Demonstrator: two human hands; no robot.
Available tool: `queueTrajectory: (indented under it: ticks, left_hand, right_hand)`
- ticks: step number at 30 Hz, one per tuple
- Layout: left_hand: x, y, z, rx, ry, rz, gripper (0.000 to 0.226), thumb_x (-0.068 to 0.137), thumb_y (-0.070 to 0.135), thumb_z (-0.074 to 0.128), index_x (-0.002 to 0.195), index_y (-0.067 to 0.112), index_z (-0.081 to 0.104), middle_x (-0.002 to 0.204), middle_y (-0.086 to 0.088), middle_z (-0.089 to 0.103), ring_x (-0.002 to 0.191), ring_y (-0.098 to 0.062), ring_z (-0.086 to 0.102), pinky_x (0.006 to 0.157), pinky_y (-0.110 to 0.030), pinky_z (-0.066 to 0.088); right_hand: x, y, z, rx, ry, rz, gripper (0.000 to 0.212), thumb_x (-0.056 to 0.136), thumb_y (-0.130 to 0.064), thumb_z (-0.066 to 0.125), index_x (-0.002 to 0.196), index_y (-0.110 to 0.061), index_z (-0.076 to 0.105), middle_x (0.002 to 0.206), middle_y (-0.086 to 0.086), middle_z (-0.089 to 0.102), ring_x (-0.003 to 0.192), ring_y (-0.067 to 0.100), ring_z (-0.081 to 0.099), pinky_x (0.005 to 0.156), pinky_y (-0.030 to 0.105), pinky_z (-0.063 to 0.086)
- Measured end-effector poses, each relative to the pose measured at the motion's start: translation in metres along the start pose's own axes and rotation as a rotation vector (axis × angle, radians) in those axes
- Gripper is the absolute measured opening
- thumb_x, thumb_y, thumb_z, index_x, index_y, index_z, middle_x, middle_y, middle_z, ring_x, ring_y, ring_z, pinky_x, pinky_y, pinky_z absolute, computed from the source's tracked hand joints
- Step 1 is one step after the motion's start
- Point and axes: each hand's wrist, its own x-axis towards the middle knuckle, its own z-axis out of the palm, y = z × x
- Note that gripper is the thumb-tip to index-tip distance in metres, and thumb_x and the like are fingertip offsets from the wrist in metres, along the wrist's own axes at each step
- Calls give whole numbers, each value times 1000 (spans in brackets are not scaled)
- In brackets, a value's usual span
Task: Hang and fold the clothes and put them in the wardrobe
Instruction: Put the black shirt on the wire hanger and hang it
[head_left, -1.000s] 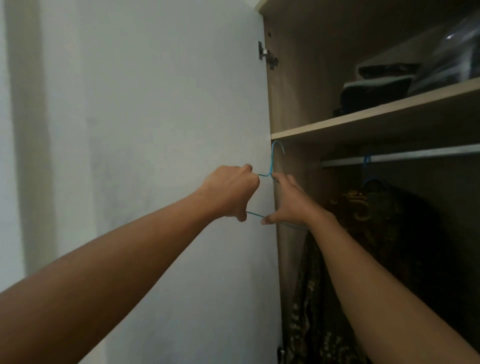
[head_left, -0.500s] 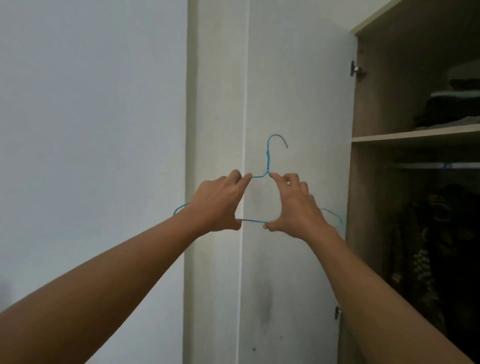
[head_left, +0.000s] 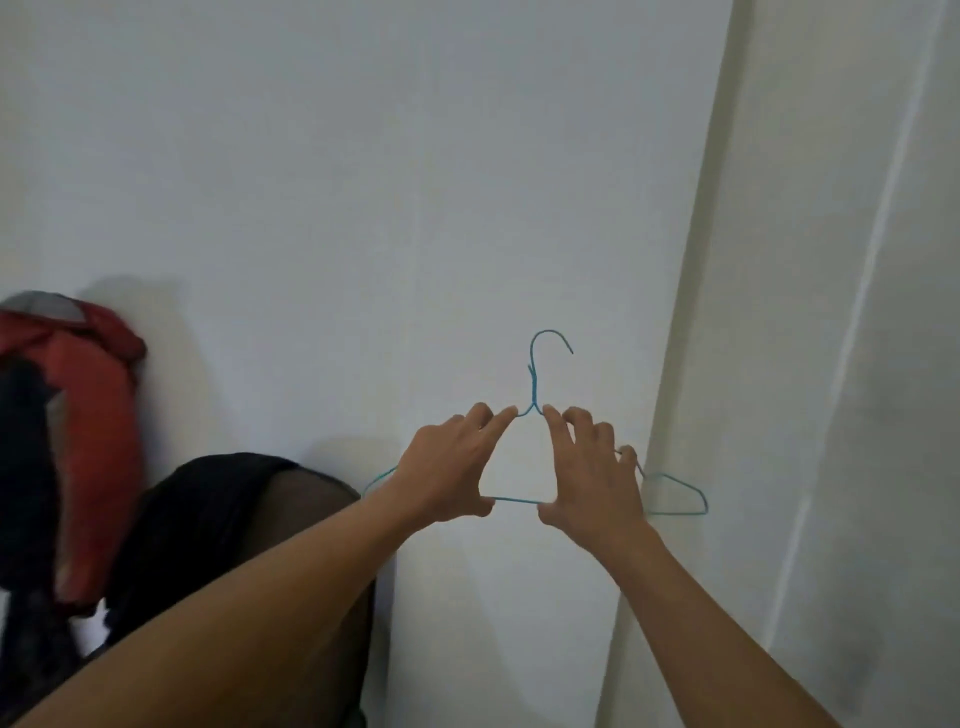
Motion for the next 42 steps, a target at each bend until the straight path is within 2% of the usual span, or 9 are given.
queueTrajectory:
  ticks: [11, 17, 21, 25, 29, 33, 35, 39, 42]
  left_hand:
    - [-120, -144, 62, 60, -223, -248, 109, 75, 53, 79, 155, 32, 8, 144, -2, 41, 121, -22, 55, 76, -33, 51]
    - [-133, -248, 95, 7, -196, -278, 109, 75, 59, 74, 156, 35, 5, 137, 1, 45, 109, -18, 59, 69, -30, 49]
    - [-128, -327, 137, -112, -203, -311, 97, 80, 71, 60, 156, 40, 7, 133, 4, 47, 108, -18, 59, 77, -32, 52]
    - [-113, -396, 193, -318, -164, -472, 65, 94, 65, 41, 151, 35, 32, 133, 3, 53, 118, -19, 57, 92, -42, 51]
    - [-94, -448, 253, -363, -215, -592, 49, 98, 51, 49, 140, 26, 52, 140, -6, 51, 130, -28, 46, 107, -47, 42]
    - [-82, -470, 290, -403, -357, -661, 64, 93, 49, 62, 150, 28, 42, 151, -9, 40, 138, -34, 33, 111, -53, 37]
    - [-78, -475, 302, -362, -383, -662, 67, 89, 48, 68, 148, 28, 45, 147, -7, 42, 136, -33, 32, 108, -53, 41]
    - [-67, -481, 310, -326, -231, -659, 26, 92, 23, 63, 117, 19, 70, 118, -6, 67, 111, -30, 59, 88, -42, 52]
    - [-68, -486, 300, -430, -332, -621, 18, 90, 18, 67, 107, 15, 72, 105, -8, 72, 97, -29, 66, 87, -42, 55]
  right_hand:
    - [16, -175, 104, 211, -138, -229, 119, 61, -48, 86, 152, -29, 11, 149, 1, 25, 130, 28, 37, 101, 53, 38]
    - [75, -258, 143, 204, -98, -278, 117, 61, -44, 86, 151, -28, 13, 147, 2, 26, 128, 29, 38, 101, 55, 39]
    - [122, -309, 192, 167, -112, -273, 117, 59, -42, 88, 150, -29, 15, 146, 2, 27, 127, 29, 39, 101, 57, 39]
    - [158, -337, 248, 153, -177, -261, 114, 61, -42, 85, 151, -29, 15, 147, 1, 24, 127, 29, 37, 102, 56, 36]
    - [177, -350, 298, 132, -256, -227, 111, 65, -45, 83, 152, -28, 16, 150, 3, 24, 131, 30, 36, 106, 58, 34]
    - [185, -355, 330, 131, -296, -225, 110, 66, -47, 81, 152, -28, 16, 150, 4, 25, 132, 31, 36, 108, 58, 32]
    - [187, -357, 339, 122, -319, -231, 110, 68, -48, 81, 152, -27, 13, 150, 3, 23, 133, 31, 34, 109, 58, 31]
    - [186, -359, 348, 104, -326, -228, 111, 66, -48, 81, 151, -27, 14, 150, 3, 22, 132, 30, 33, 109, 58, 30]
    - [184, -359, 347, 109, -319, -226, 111, 64, -45, 83, 151, -27, 17, 149, 3, 23, 132, 30, 34, 110, 59, 27]
